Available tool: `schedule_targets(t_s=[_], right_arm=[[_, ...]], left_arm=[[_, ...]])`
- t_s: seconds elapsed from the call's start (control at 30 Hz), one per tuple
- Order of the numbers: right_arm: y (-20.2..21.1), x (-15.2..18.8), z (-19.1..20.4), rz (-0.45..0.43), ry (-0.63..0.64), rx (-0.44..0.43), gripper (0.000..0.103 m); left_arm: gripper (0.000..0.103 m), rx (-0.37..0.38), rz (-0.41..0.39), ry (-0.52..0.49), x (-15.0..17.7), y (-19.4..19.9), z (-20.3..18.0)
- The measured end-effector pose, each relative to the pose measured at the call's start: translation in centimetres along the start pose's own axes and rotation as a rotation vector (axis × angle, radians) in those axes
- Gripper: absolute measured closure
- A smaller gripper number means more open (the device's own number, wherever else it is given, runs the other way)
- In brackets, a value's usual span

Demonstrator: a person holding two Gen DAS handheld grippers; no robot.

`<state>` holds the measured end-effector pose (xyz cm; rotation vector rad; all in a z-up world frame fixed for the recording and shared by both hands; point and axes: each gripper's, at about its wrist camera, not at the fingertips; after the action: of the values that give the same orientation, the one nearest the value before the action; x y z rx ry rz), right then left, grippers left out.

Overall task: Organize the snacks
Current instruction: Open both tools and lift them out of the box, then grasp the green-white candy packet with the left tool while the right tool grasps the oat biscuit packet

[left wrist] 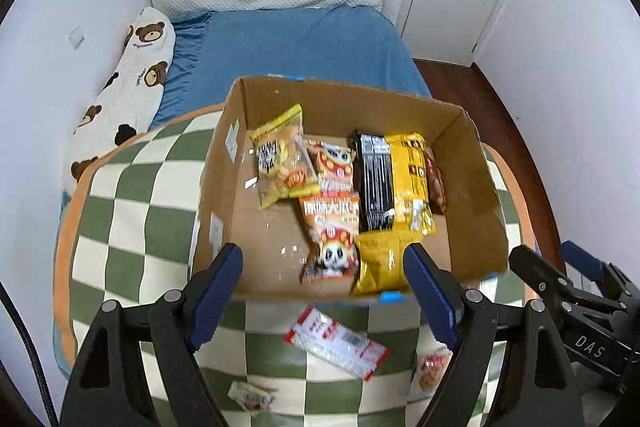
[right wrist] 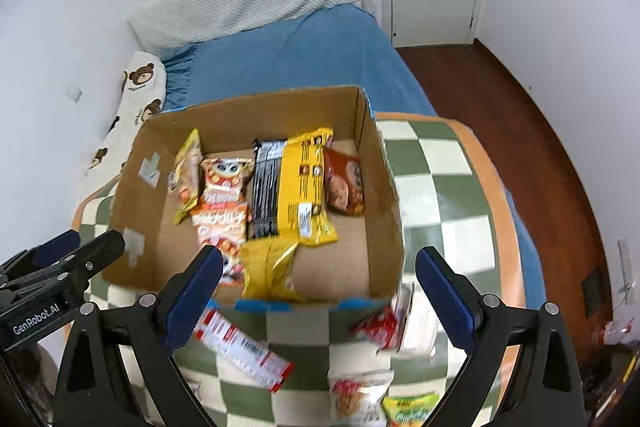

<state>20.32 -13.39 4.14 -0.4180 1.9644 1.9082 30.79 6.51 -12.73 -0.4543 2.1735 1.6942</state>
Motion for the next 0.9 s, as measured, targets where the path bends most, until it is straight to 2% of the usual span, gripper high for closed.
schedule_targets(t_s=[0.2, 0.4, 0.5, 0.6, 0.67, 0.73, 0.83, 0.9], right_arm=[[-2.6, 6.0, -2.7, 0.144, -0.065, -0.018, 0.004], [-9.4, 13.3, -3.8, 0.361, -0.088, 0.001, 0.004], [-12.3, 15.8, -3.8, 0.432, -0.087, 0.016, 0.005], [-14.6, 17.7, -3.6, 0.485, -0.086, 0.021, 0.011], [-15.6, 18.6, -3.5, 0.515, -0.090, 0.011, 0.026], [-16.2, 19.4, -3.4, 0.519, -0.094, 0.012, 0.034], [-16.0, 20.0, -3.1, 0.502, -0.076, 0.005, 0.037], [-15.7, 20.3, -2.9, 0.498, -0.066, -0.005, 0.038]], left_arm=[[0.021, -0.041, 0.069, 0.022, 5.1, -0.6, 1.3], [0.021, -0.074, 0.215, 0.191, 11.4, -4.1, 6.8], [0.021, -0.075, 0.267, 0.302, 14.1, -5.2, 9.9], [0.021, -0.049, 0.321, 0.413, 16.5, -6.1, 12.5], [0.021, -0.024, 0.356, 0.453, 17.6, -6.7, 13.4], [0.021, 0.023, 0.398, 0.537, 18.9, -7.5, 14.4], [0.021, 0.106, 0.433, 0.673, 20.6, -9.1, 15.5], [0.021, 0.150, 0.428, 0.743, 21.1, -9.9, 15.9]])
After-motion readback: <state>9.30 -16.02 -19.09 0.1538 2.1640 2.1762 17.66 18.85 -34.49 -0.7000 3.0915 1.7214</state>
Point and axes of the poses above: each gripper's, at about its wrist camera, not at the fingertips, and y roughly against the way its jaws point, z to its left, x to its underside, and after that the axes turned 9 degrees about x, right-handed
